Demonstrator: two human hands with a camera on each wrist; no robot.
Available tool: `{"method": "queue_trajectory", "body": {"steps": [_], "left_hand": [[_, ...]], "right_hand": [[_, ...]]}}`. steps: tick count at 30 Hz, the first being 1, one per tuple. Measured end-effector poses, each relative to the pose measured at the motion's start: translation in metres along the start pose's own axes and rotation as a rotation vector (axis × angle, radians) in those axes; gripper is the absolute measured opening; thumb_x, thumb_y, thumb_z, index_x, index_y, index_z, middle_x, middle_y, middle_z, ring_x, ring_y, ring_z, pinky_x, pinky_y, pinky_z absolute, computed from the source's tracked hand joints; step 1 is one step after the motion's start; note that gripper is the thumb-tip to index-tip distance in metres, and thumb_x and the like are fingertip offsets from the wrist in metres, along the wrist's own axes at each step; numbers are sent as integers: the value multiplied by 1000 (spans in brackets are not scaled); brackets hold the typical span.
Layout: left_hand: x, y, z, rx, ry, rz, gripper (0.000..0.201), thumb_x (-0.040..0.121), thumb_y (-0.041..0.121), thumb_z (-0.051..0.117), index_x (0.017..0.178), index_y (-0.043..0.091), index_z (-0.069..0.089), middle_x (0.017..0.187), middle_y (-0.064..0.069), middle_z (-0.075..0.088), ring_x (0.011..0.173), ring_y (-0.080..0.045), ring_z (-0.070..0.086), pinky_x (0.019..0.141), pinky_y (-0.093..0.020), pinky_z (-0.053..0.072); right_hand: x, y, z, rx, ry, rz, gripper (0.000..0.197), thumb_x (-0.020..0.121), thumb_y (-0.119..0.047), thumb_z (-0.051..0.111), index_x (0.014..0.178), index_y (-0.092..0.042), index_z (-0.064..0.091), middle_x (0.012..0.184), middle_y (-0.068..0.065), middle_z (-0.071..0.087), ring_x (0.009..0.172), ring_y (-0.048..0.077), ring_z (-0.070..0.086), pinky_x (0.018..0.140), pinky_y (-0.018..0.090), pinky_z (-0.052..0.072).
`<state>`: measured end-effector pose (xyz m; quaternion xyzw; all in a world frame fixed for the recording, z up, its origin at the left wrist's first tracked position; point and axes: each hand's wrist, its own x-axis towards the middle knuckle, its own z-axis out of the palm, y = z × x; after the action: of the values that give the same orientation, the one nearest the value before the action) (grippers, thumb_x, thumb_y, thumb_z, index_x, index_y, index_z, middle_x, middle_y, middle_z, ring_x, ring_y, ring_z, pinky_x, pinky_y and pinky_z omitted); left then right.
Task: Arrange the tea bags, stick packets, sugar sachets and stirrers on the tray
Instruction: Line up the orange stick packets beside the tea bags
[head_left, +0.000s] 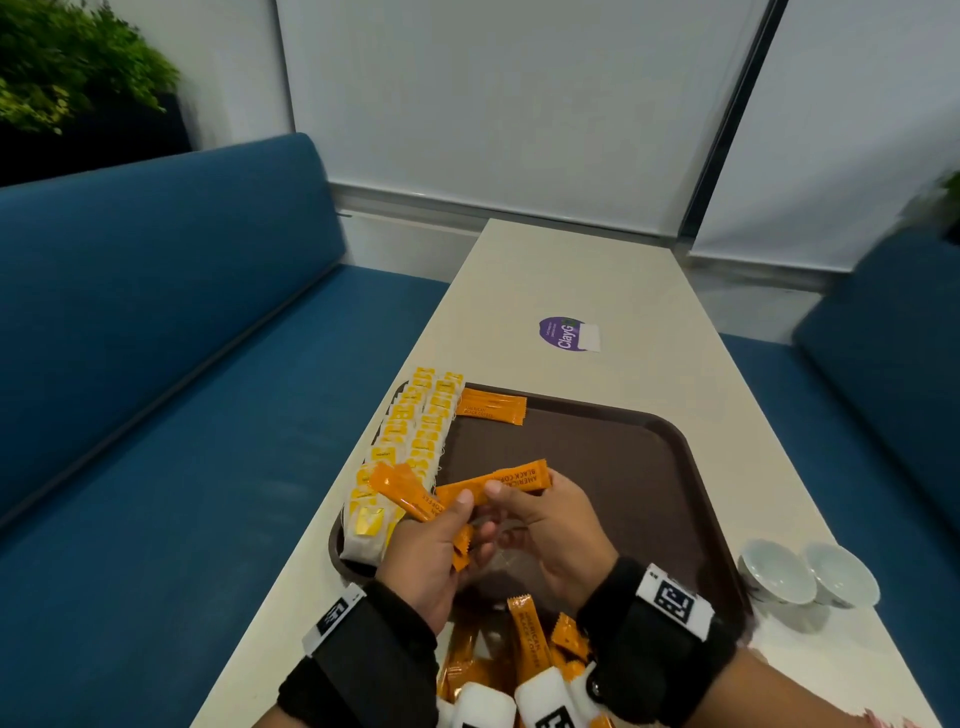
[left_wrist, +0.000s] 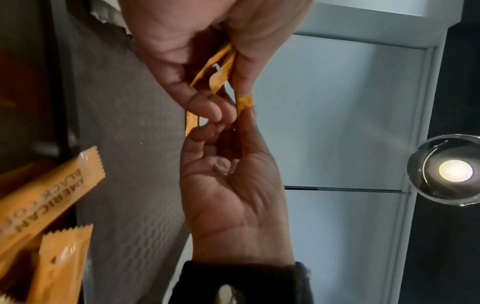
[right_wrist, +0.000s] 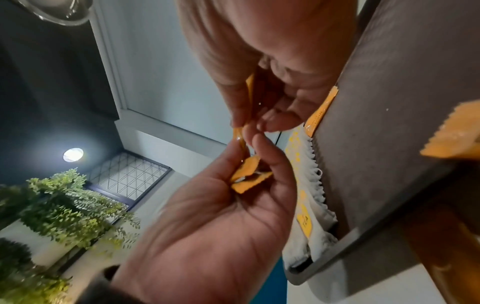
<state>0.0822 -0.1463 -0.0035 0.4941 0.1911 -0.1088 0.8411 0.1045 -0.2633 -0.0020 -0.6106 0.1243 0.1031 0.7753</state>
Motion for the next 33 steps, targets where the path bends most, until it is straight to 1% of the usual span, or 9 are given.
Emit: {"method": "queue_trajectory", "body": {"steps": [4,9,12,15,19,21,26,29,33], "left_hand": [[3,4,-5,68,3,21,11,94,14,51,91,9,60,80,-7,67,74,-19,63,59,-28,53],[10,13,-9,235,33,109,12,94,15,52,85,11,57,72,-5,52,68,-16,54,67,-31,50],[13,18,-8,365,-11,122,11,95,20,51,90,13,58,68,-2,43,62,-12,44,61,-25,48],[11,19,-5,479,-62,175,15,96,24,47,104,17,59,74,-2,47,65,-11,45,64,-24,47],[9,15,-4,595,-122,211,13,96,23,48,103,17,57,78,-2,54,70,-13,49,63,-24,41],[9,12,-4,601,-139,195,9,95,21,50,94,14,56,85,-8,58,77,-17,53,65,-25,43],[16,12,-11,511,-13,195,14,94,20,52,79,20,51,67,1,49,64,-13,48,60,-24,42],[22,13,-15,412,44,167,11,94,20,52,83,20,53,72,-2,51,66,-12,48,61,-25,44],[29,12,-15,349,39,100,9,95,21,51,89,15,56,77,-2,55,65,-11,49,58,-24,45]], "right_hand": [[4,-3,-2,36,79,-50,10,82,-5,67,77,-12,62,75,5,67,77,20,62,62,32,48],[4,-27,-11,9,44,-39,10,85,5,60,83,-4,64,68,6,68,65,18,69,68,37,58],[2,-38,-14,-364,-124,4,15,88,4,55,93,-7,64,78,10,63,70,23,67,58,35,59],[3,-43,-17,-747,-239,-3,27,86,4,58,107,-13,55,92,9,63,77,20,66,52,27,53],[6,-50,-14,-1071,-379,-50,28,84,-4,65,101,-21,51,99,8,70,91,19,67,82,36,55],[6,-52,-12,-1185,-441,-88,23,83,-8,68,100,-21,58,99,5,69,91,17,65,86,32,53],[10,-52,-21,-1117,-386,-92,15,81,-16,73,95,-13,68,78,-4,66,69,7,60,71,22,51],[15,-47,-32,-905,-285,-44,4,83,-17,70,85,-16,67,71,-3,67,59,5,55,53,16,43],[30,-39,-39,-582,-138,9,11,89,-15,64,78,-11,66,65,1,62,54,8,51,45,17,38]]}}
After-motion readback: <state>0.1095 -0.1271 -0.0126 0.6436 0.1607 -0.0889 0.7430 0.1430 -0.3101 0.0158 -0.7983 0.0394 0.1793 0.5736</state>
